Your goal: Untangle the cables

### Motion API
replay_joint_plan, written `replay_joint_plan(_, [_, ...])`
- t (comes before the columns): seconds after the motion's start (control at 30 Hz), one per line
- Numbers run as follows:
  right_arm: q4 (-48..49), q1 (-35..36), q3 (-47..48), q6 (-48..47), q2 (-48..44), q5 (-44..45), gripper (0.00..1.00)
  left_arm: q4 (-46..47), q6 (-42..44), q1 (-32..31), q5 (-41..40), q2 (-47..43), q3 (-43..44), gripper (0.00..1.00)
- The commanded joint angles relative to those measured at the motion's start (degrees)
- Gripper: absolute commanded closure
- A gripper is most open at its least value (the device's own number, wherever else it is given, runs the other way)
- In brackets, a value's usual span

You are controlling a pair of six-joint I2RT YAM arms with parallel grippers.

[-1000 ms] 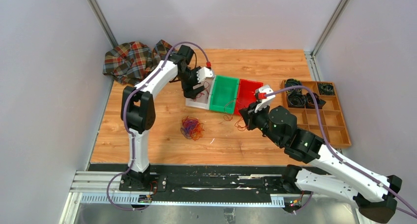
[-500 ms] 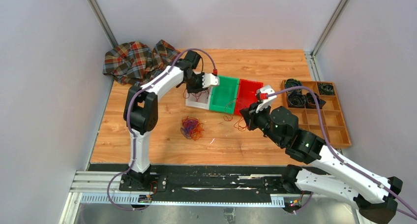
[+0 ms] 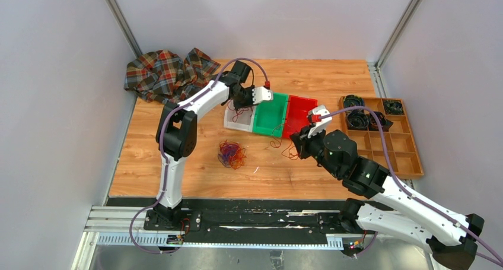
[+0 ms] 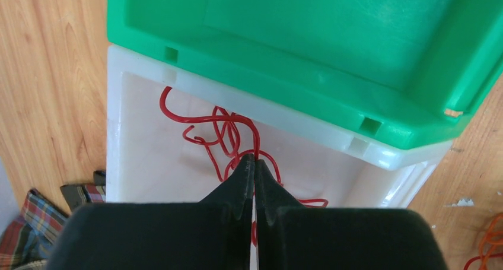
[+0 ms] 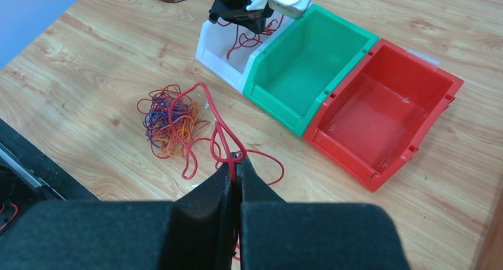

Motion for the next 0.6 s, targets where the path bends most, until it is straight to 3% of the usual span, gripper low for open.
replay_joint_plan(0.0, [1.8,-0.9,-0.8,-0.3,-0.8,0.0,0.99,5.1,-6.4,-0.5,1.2,0.1,0.4,0.99])
replay_joint_plan(0.2, [1.8,-0.9,-1.0,-0.1,-1.4,-0.2,0.99,11.8,-17.9,-0.1,4.1,-1.1,-2.0,0.99])
replay_joint_plan(0.57, [1.7,-1.0,-1.3,0.3,-2.2,-0.4,0.99,17.9,-16.6,3.0,-2.8,-1.0,-7.7,0.99])
